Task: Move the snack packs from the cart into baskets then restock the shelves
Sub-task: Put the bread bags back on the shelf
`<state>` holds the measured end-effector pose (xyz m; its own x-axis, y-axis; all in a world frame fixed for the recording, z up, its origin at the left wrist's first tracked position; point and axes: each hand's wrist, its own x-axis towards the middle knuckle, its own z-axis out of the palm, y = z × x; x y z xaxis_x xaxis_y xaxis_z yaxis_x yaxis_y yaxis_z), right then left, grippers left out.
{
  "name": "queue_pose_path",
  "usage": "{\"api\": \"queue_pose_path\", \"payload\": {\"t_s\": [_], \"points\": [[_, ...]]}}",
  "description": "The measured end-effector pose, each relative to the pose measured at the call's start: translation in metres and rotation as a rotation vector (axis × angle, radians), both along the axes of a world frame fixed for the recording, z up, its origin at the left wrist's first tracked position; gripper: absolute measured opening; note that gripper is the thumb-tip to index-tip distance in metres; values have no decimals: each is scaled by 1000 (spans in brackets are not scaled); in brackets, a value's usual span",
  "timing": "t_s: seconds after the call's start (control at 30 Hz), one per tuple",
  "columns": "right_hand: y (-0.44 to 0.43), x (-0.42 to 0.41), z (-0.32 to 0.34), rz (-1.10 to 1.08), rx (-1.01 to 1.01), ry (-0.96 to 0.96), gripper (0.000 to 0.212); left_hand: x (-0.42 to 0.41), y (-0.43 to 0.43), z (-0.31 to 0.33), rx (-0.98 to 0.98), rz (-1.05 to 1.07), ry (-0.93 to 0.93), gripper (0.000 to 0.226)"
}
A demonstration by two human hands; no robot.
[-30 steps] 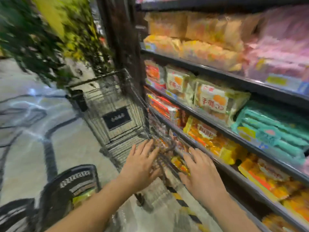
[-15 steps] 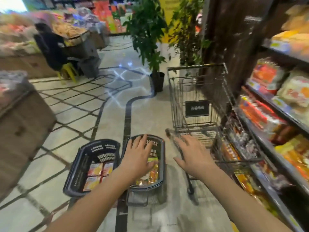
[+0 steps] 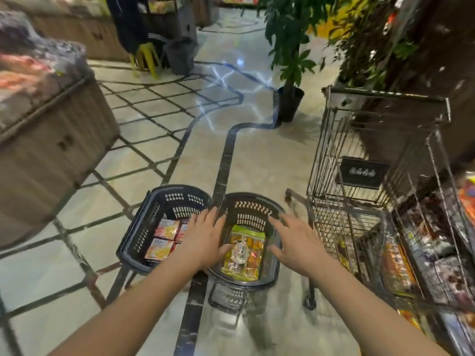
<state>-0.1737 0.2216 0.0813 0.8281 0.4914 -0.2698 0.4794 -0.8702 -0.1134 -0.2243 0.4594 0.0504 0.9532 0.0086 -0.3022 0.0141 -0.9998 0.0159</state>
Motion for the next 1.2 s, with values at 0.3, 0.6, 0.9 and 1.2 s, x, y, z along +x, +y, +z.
{"api": "queue_pose_path", "payload": {"t_s": [0.3, 0.6, 0.9, 1.2], "points": [[21, 144, -67, 244, -134, 84, 75, 81, 2, -61, -7, 193, 93, 83], [50, 276, -178, 445, -267, 242, 72, 141, -27, -170, -254, 556, 246, 79], [75, 337, -354, 520, -396, 367, 66, 173, -44, -347, -510, 923, 348, 80], [92, 360, -525, 596, -441, 398, 63, 190, -66, -533, -770, 1476, 444, 81]]}}
